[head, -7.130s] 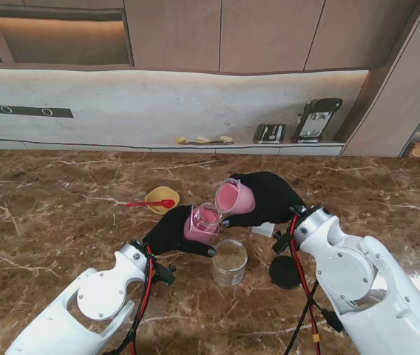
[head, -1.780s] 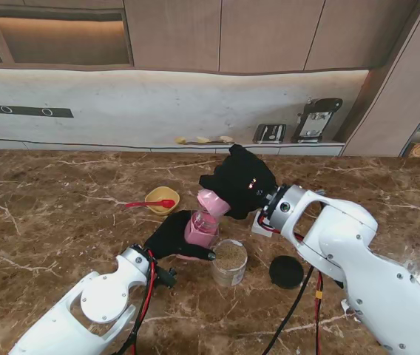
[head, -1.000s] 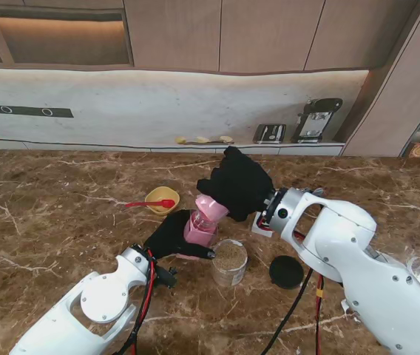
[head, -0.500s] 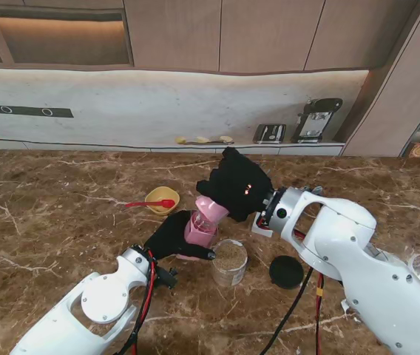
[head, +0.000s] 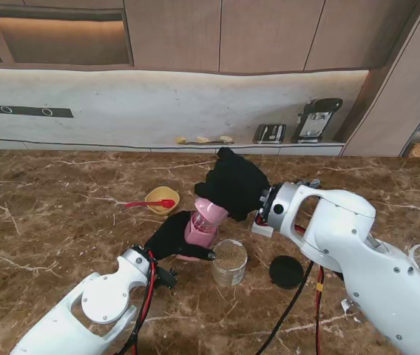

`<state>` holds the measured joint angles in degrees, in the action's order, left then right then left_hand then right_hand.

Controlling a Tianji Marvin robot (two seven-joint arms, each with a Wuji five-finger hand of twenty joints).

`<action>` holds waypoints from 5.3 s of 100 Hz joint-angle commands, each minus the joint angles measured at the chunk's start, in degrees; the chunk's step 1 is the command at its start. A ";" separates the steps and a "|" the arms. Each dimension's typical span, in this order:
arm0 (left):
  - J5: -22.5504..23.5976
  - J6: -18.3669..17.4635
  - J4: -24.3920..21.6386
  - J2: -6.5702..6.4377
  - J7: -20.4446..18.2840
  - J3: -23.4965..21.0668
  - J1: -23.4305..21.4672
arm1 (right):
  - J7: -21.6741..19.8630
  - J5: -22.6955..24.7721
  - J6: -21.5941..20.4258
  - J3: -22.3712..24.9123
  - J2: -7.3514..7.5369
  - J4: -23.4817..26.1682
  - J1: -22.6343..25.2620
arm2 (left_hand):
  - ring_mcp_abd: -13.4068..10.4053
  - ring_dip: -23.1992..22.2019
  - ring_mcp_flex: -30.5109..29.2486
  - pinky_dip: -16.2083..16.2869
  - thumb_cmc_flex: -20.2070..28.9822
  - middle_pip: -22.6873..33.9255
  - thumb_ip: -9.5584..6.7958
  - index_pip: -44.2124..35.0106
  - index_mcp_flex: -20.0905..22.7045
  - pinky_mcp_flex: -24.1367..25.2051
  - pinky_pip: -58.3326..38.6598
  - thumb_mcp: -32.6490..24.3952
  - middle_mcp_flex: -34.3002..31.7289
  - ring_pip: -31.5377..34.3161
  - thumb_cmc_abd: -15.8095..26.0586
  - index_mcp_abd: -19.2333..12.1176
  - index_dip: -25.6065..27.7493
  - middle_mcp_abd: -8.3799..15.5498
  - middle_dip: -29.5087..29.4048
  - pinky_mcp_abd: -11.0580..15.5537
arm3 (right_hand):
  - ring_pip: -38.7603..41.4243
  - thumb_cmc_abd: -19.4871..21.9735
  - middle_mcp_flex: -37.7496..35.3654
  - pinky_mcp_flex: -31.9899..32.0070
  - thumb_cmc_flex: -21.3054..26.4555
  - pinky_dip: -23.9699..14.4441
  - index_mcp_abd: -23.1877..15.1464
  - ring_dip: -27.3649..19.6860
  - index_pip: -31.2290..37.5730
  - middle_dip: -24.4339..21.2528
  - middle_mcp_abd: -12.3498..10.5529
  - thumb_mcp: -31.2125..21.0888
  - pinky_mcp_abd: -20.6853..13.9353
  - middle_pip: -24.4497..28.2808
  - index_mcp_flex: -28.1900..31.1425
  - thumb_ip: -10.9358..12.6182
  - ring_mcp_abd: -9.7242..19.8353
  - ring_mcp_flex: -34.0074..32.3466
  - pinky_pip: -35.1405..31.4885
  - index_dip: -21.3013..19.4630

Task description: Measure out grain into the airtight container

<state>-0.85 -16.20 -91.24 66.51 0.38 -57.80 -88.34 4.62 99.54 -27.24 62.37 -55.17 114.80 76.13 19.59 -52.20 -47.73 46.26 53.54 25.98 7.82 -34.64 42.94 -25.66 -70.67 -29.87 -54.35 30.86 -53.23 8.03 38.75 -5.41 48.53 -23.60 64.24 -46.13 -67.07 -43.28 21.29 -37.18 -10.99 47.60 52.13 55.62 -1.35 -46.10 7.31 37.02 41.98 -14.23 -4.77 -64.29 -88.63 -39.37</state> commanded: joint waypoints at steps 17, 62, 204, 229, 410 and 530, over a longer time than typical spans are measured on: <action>-0.07 -0.66 -1.88 0.68 -0.14 0.37 0.48 | -0.90 -0.06 0.09 -1.27 0.17 -1.51 -0.02 | -3.42 -3.47 -4.65 0.87 14.29 5.72 1.32 -21.97 12.31 -0.32 -2.14 -12.53 -3.60 11.07 34.11 -15.15 1.10 4.84 2.14 3.15 | 5.22 17.03 -7.41 0.18 9.94 -1.95 -7.77 2.11 -0.14 4.90 -7.60 -15.43 -3.58 15.20 5.51 -2.01 10.01 -2.62 -2.41 -0.11; 0.03 -0.45 -1.94 0.66 -0.21 0.31 0.51 | 0.25 0.19 0.83 -1.92 0.22 -2.18 -0.74 | -3.29 -3.47 -4.63 0.92 14.30 5.68 1.30 -21.88 12.27 -0.33 -2.20 -12.45 -3.65 11.11 34.15 -15.13 1.08 4.83 2.13 3.06 | 5.15 16.26 -7.75 0.17 9.83 -2.16 -8.51 2.25 -0.51 4.94 -7.50 -15.79 -3.59 15.19 6.07 -1.84 10.16 -2.77 -2.32 0.86; 0.02 -0.50 -1.97 0.62 -0.37 0.30 0.65 | 6.99 0.77 0.72 -5.13 1.27 -7.51 -3.88 | -3.18 -3.48 -4.63 0.92 14.21 5.68 1.37 -21.90 12.48 -0.34 -2.16 -12.63 -3.82 11.13 34.01 -15.06 1.09 4.70 2.18 3.02 | 5.15 12.74 -9.60 0.33 8.21 -2.61 -12.42 3.32 -1.14 5.69 -7.46 -18.48 -3.81 14.99 8.68 -1.98 10.48 -3.20 -1.73 5.45; 0.15 -0.51 -2.02 0.62 -0.25 0.23 0.45 | 7.44 -0.50 0.55 -5.23 1.11 -8.42 -4.15 | -3.35 -3.46 -4.72 0.92 14.15 5.63 1.40 -21.88 12.33 -0.38 -2.17 -12.62 -3.77 11.11 34.07 -15.37 1.11 4.96 2.23 2.97 | 5.09 12.44 -9.79 0.41 8.01 -2.71 -12.32 3.48 -0.94 5.83 -7.46 -18.68 -3.84 14.98 8.74 -2.01 10.47 -3.22 -1.62 5.84; 1.66 -3.82 -1.86 1.57 4.20 0.33 0.40 | 3.12 -66.96 18.36 13.30 -9.69 -17.12 12.29 | -3.90 -3.29 -4.83 0.81 13.23 6.31 1.13 -23.09 13.49 -0.07 -1.92 -14.49 -4.43 10.76 33.65 -16.28 1.40 6.40 1.80 3.01 | -17.35 15.84 -0.44 18.94 11.74 -0.02 -10.70 -4.66 -0.40 -4.46 -6.54 -15.02 -3.66 0.96 6.10 -2.55 8.86 14.65 21.56 4.68; 3.52 -2.74 -3.62 1.12 4.35 -1.66 -1.88 | -7.75 -94.79 24.10 15.67 -12.27 -56.56 0.69 | -3.72 -3.37 -4.95 1.00 13.08 6.07 1.41 -22.86 13.42 -0.24 -2.19 -14.50 -4.46 10.82 33.58 -16.22 1.32 6.34 1.91 3.07 | -63.06 4.32 49.85 43.09 7.45 14.97 -15.73 -27.10 -6.59 -31.82 -7.43 -9.98 -14.10 -24.75 0.69 -3.18 16.89 58.72 84.10 15.18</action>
<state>2.52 -19.26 -94.89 67.69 4.77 -59.59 -89.96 -1.80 4.89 -3.10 78.22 -67.39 59.54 76.76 19.33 -52.53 -47.73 46.26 53.56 25.99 7.82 -34.99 42.92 -25.22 -69.88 -30.47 -54.35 30.93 -53.98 7.75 38.66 -5.47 48.60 -24.51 2.48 -49.09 -19.39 0.38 23.44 -23.44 -18.29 22.31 46.82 25.18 -6.94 -48.70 -9.64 12.56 40.62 -14.97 10.04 -7.19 -4.77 -24.73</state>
